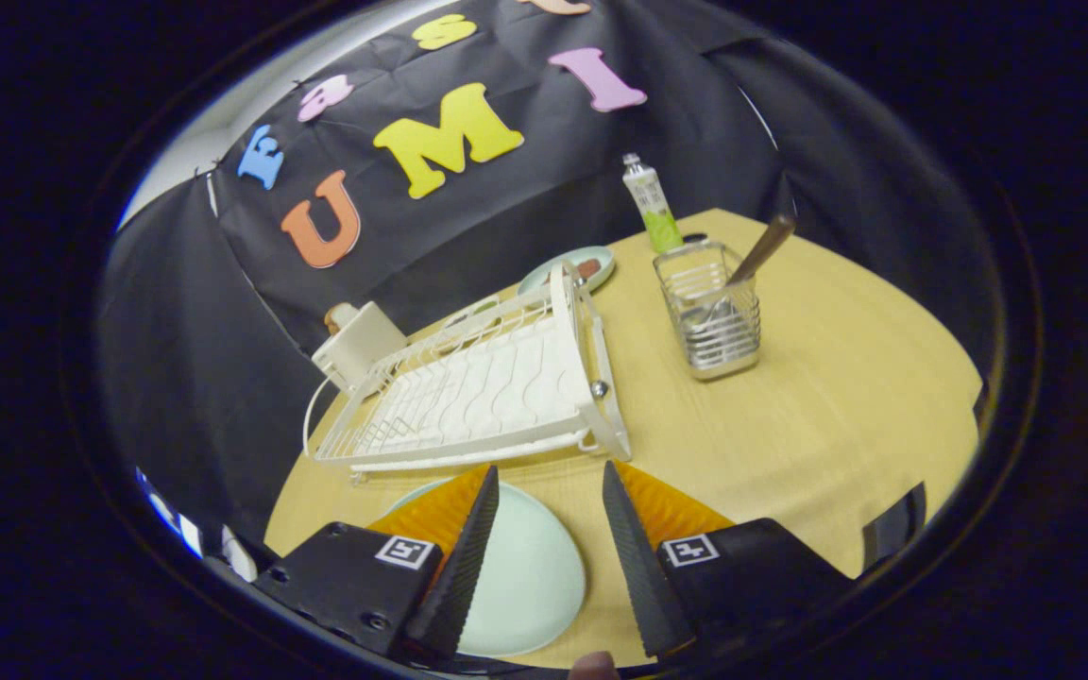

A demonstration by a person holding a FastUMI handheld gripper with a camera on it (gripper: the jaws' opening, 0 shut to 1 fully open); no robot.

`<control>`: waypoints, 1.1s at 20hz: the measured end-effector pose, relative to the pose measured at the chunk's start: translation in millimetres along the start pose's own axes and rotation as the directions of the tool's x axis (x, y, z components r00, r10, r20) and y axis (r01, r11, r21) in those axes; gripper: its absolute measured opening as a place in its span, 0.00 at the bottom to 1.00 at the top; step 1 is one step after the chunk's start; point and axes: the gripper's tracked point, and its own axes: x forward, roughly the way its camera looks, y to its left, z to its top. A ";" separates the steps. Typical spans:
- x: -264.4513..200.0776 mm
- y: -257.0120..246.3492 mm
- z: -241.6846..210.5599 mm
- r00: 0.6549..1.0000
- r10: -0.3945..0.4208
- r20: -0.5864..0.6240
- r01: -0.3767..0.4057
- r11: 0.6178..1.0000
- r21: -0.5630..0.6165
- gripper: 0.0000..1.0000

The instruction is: Take the plate from the dish rack, then take the spoon from the basket and place it into the plate.

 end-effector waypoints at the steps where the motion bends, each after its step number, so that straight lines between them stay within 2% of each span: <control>1: -7.6 -4.8 9.4 0.998 -0.019 0.056 0.021 0.999 -0.039 0.78; 2: -20.6 -8.3 18.0 0.993 -0.034 0.111 0.042 0.997 -0.072 0.81; 3: -30.8 -13.6 26.8 0.984 -0.050 0.171 0.069 0.992 -0.104 0.88; 7: -77.6 -34.0 51.4 0.923 -0.105 0.371 0.185 0.964 -0.189 1.00; 9: -93.0 -47.8 56.4 0.897 -0.119 0.426 0.226 0.951 -0.210 1.00; 13: -100.4 -78.6 64.1 0.871 -0.128 0.473 0.249 0.947 -0.202 1.00; 19: -64.1 -120.9 75.9 0.875 -0.150 0.461 0.266 0.943 -0.198 1.00; 22: -44.4 -128.2 91.3 0.871 -0.138 0.471 0.247 0.953 -0.178 1.00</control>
